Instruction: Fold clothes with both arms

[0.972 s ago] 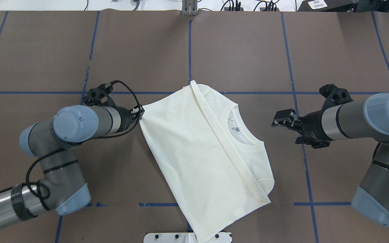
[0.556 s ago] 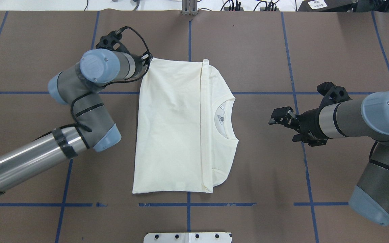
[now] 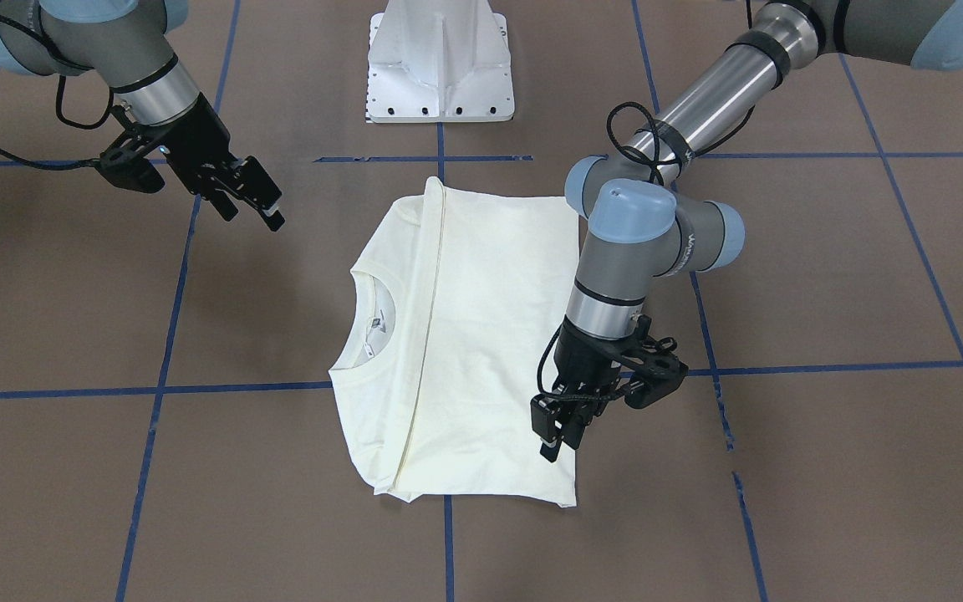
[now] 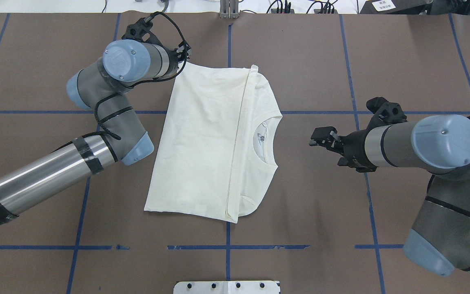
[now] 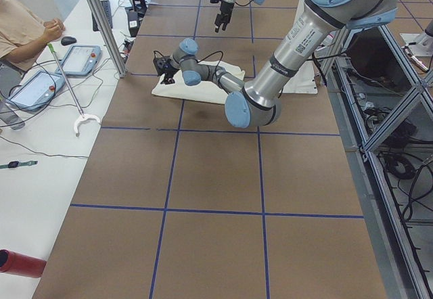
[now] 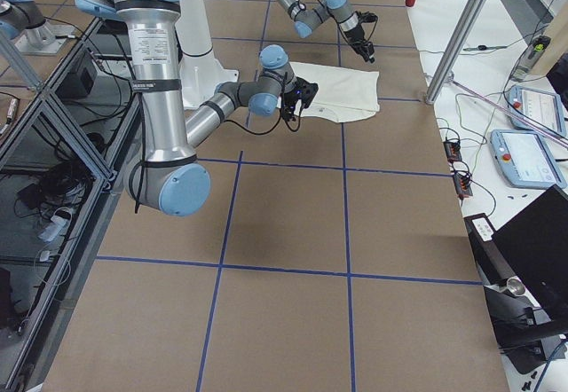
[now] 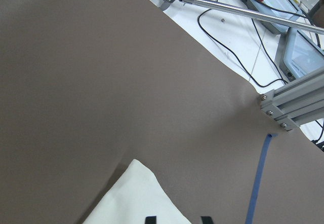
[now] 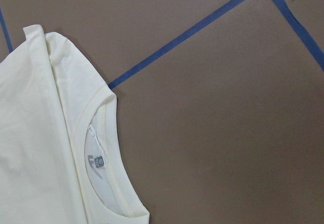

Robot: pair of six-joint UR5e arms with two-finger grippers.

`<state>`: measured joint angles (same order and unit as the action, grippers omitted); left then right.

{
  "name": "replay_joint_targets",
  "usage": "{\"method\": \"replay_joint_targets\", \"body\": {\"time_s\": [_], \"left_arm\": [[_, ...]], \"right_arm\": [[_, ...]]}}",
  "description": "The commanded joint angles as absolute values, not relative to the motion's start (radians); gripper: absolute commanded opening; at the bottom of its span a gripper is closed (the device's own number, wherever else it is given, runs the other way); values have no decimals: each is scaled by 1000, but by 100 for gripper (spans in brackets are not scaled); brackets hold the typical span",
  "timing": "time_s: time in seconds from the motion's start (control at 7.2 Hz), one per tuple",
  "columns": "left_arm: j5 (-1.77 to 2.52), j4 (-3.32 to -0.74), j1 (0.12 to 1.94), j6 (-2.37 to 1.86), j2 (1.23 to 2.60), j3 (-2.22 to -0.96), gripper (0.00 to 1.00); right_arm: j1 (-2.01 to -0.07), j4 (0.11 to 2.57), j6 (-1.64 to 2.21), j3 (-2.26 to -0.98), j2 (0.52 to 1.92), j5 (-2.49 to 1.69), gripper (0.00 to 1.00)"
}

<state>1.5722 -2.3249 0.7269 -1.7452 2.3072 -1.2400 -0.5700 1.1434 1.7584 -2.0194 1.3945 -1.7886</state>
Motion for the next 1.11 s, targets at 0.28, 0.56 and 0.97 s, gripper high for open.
{"method": "replay_joint_targets", "body": {"time_s": [0.28,0.56,0.97], "left_arm": [[1647,-2318,724,-1741,2180,-1425,49],[1649,-2315,724,-1740,2171,-1457,49],[1648,-2316,723,-1741,2163,-1456,49]], "right_arm": [[-419,1584,1511,-1823,982,-1756,100],[-400,1736,1364,-1736,863,-1781,100],[-399,1796,1146,-1616,815,-1923,100]]}}
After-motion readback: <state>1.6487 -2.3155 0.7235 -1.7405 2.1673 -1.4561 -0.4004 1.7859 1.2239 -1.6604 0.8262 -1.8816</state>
